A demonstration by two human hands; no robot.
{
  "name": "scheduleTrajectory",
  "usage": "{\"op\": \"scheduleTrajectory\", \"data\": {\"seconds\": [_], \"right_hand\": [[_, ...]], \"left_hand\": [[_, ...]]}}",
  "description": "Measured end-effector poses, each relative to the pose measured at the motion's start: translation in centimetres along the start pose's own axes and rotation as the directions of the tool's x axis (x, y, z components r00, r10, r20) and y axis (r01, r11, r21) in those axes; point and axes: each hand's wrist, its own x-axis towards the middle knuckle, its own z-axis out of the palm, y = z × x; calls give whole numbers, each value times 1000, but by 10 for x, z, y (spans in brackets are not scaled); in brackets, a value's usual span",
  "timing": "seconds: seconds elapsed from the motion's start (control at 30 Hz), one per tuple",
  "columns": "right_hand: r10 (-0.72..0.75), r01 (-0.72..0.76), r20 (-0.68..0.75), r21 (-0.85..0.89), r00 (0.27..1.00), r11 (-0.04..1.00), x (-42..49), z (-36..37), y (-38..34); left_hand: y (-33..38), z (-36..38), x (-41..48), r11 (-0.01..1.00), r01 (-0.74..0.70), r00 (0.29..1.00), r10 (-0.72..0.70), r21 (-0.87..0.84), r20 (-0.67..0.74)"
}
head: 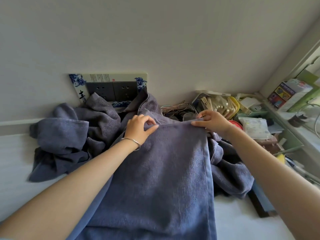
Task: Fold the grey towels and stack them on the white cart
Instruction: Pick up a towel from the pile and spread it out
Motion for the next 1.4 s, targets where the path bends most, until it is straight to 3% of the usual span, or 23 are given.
{"op": "scheduleTrajectory", "data": {"seconds": [0.07,0.17,0.33,0.53,0.7,0.8,0.97,1.2,1.4], "right_hand": [[0,0,-191,-2,982,1000,6,14,15],[-140,125,-304,-66,942,990,1,34,24],[-411,347,-344,-232,844,909,-18,71,10],[-497,257,-314,-571,809,779,-47,138,-7],[-444,371,-170,-336,880,866,-89,217,-22],[-430,415,-4,-248,903,875,-116,273,-30],[-324,366,258,-131,910,922,-168,364,-45],[-216,321,510,-126,832,939,-228,453,-52],[-144,437,589,-392,795,809,-235,474,-41]], "left_hand": [[-3,3,-4,999,12,999,-10,50,-38],[-13,-3,-24,998,-57,993,61,41,-100],[-36,-26,-66,996,-58,992,65,65,-106],[-72,-59,-119,999,30,998,-29,-15,59],[-120,-103,-178,999,-17,981,10,36,195],[-147,-137,-213,997,-63,968,52,36,245],[-189,-196,-272,997,-66,958,53,37,280],[-231,-241,-345,997,80,878,-76,13,473],[-247,-239,-369,968,249,897,-241,27,372]]}}
